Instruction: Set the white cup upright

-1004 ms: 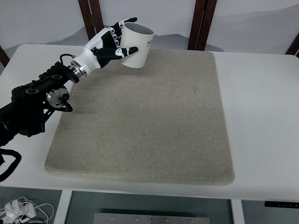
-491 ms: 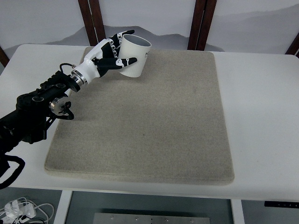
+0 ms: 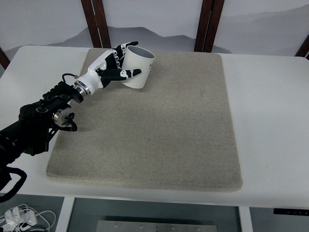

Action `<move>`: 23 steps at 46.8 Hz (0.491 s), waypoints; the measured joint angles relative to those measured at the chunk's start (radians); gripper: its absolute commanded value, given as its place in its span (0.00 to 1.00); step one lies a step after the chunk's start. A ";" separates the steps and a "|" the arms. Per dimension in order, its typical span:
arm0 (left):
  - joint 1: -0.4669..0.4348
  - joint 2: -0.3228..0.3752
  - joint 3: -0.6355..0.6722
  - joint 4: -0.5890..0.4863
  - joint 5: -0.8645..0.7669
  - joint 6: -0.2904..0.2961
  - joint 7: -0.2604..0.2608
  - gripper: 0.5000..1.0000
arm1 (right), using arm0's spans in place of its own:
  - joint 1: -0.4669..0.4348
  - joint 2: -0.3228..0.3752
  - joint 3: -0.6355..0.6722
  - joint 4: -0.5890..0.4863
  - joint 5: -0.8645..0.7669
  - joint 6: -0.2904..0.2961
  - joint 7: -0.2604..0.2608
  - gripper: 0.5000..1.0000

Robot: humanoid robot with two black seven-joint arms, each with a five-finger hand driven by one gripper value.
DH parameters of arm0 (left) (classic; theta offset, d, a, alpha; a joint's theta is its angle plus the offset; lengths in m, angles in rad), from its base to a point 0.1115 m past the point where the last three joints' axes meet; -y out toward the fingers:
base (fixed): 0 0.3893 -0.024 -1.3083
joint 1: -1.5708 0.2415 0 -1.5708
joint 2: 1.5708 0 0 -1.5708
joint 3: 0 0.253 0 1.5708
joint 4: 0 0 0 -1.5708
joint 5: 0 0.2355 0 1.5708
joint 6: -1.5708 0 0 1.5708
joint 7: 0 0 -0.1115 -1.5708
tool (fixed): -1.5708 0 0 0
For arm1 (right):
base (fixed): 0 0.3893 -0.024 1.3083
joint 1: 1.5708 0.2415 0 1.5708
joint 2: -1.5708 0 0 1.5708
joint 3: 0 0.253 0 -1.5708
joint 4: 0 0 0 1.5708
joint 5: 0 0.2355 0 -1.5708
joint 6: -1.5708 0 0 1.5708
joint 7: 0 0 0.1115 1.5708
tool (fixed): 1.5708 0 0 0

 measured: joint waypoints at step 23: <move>0.019 -0.015 0.005 0.000 0.011 0.027 0.000 0.75 | 0.000 0.000 0.001 0.000 0.000 0.000 0.000 0.90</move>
